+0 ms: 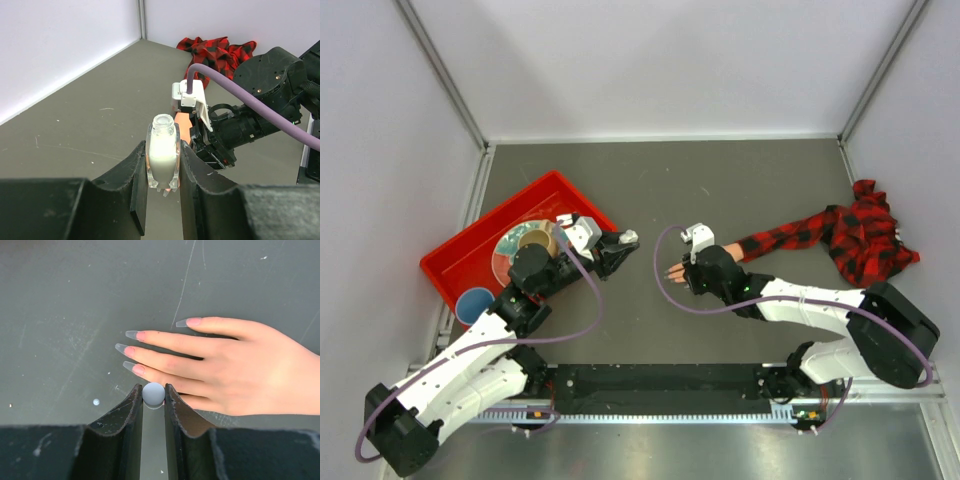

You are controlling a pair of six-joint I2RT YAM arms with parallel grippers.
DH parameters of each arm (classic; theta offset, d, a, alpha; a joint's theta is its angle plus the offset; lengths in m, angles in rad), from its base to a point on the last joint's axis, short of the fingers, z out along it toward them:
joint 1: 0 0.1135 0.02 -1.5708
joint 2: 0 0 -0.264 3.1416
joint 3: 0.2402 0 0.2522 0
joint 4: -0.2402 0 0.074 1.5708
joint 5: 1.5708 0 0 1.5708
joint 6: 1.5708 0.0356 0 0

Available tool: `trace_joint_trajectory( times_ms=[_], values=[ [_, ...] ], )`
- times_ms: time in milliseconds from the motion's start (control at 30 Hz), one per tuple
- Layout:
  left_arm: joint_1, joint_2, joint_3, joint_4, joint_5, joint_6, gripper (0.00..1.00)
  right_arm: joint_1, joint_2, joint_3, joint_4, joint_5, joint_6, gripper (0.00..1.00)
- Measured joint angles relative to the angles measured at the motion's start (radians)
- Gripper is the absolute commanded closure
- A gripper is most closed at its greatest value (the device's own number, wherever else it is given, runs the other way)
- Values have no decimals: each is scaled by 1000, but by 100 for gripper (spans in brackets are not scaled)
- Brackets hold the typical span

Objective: Paint the nails

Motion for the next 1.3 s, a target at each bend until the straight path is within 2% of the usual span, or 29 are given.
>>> trace_joint_trajectory(
  times_ms=[1300],
  values=[
    [0, 0, 0, 0, 3, 0, 100, 0, 50, 6, 5, -13, -7, 100]
  ],
)
